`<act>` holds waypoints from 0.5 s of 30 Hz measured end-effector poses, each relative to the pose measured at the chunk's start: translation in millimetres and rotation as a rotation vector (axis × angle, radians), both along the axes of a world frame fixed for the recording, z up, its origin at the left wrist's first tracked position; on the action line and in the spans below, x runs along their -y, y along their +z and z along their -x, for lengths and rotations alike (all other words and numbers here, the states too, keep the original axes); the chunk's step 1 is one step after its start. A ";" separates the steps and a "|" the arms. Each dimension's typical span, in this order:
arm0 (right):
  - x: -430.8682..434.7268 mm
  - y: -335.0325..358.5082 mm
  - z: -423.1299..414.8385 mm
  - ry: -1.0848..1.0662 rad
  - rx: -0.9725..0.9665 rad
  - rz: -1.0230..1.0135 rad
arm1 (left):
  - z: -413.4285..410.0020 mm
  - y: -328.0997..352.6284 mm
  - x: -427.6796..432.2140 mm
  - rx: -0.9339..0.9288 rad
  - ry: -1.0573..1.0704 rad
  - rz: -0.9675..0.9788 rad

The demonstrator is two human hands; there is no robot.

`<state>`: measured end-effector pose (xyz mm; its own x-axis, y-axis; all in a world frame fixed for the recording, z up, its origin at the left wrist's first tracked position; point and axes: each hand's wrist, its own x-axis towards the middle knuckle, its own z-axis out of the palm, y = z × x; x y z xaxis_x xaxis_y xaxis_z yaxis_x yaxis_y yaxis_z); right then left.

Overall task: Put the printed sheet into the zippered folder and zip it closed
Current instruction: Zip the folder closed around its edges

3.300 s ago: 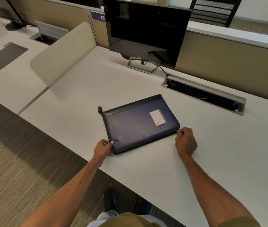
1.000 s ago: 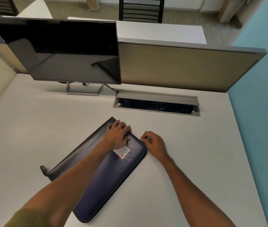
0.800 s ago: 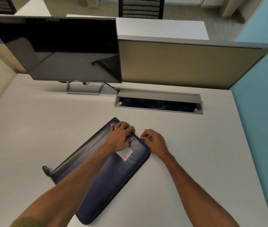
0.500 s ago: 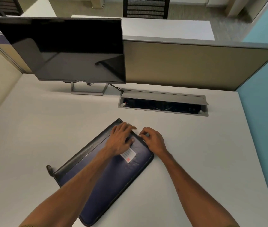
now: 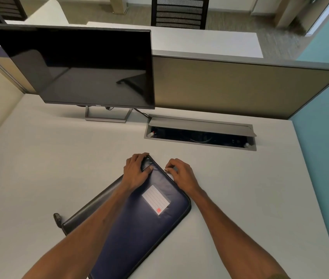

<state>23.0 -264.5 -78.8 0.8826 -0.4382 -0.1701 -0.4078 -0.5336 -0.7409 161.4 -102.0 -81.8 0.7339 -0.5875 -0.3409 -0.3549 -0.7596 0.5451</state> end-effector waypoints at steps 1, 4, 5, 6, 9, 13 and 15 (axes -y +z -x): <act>-0.8 0.2 -6.1 0.007 0.002 0.001 | 0.8 -0.9 -0.6 0.007 -0.004 -0.006; -3.1 1.4 -25.1 0.020 -0.006 0.018 | 0.8 -1.7 -3.4 0.014 -0.007 -0.019; -4.2 1.9 -31.2 0.024 -0.008 0.033 | 0.5 -1.7 -4.1 0.016 -0.013 -0.020; -5.1 2.3 -37.4 0.025 -0.008 0.049 | 0.0 -1.6 -4.8 0.017 -0.017 -0.020; -7.2 5.1 -54.7 0.031 -0.026 0.098 | -0.9 -1.8 -6.4 0.016 -0.027 -0.020; -11.5 8.2 -68.5 0.036 -0.047 0.169 | -0.2 -1.1 -6.5 0.006 -0.049 -0.039; -15.3 7.9 -70.5 0.023 -0.059 0.190 | 0.9 0.7 -6.9 -0.004 -0.068 -0.057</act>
<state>93.5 -249.2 -71.0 0.8836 -0.4473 -0.1383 -0.4338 -0.6712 -0.6010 160.5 -95.1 -81.1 0.6914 -0.6159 -0.3778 -0.4049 -0.7633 0.5034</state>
